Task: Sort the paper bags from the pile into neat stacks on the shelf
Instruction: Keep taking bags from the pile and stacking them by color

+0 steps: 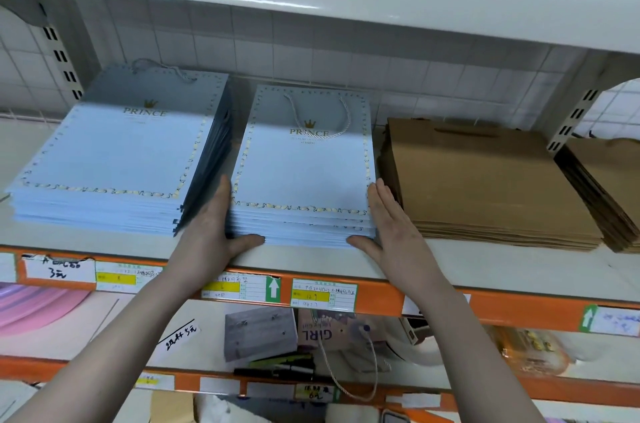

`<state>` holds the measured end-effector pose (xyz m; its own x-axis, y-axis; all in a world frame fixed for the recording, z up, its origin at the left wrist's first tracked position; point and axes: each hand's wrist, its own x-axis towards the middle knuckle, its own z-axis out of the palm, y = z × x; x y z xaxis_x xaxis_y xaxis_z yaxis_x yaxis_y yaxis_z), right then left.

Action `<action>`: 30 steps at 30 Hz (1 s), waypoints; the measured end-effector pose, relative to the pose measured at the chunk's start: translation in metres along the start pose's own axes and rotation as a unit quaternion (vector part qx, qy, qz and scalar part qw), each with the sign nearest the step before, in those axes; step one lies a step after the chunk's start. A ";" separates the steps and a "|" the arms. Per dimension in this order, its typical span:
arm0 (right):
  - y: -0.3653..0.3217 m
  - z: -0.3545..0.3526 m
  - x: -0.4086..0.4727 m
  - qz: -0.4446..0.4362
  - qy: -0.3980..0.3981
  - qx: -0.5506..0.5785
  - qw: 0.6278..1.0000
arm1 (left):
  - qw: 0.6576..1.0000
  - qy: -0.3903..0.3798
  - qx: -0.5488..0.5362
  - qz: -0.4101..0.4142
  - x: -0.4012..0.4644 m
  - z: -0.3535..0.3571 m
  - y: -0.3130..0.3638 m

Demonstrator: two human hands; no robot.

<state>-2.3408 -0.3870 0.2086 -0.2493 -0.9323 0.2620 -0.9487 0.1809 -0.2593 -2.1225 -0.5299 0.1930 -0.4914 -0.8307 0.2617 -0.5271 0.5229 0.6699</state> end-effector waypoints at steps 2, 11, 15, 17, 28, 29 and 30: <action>0.001 -0.005 0.002 -0.002 -0.011 -0.012 1.000 | 1.000 0.006 0.001 0.004 0.000 0.000 0.000; 0.002 -0.012 0.008 0.009 -0.026 -0.009 1.000 | 0.998 -0.049 0.019 0.031 0.011 -0.006 -0.004; 0.003 -0.018 0.014 -0.007 -0.031 -0.017 0.999 | 0.997 -0.053 0.025 0.045 0.010 -0.008 -0.002; 0.004 -0.019 0.016 -0.018 -0.030 -0.040 0.999 | 0.997 -0.049 0.021 0.051 0.010 -0.009 -0.002; 0.007 -0.014 0.022 -0.043 -0.017 -0.056 0.997 | 0.996 -0.058 0.051 0.049 0.017 -0.009 0.001; 0.007 -0.014 0.024 -0.048 -0.015 -0.056 0.997 | 0.996 -0.055 0.053 0.048 0.017 -0.009 0.002; 0.006 -0.014 0.026 -0.053 -0.013 -0.057 0.997 | 0.996 -0.051 0.052 0.047 0.017 -0.009 0.002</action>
<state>-2.3558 -0.4054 0.2271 -0.1419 -0.9559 0.2571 -0.9859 0.1133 -0.1228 -2.1258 -0.5448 0.2048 -0.6077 -0.7558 0.2437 -0.5415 0.6189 0.5690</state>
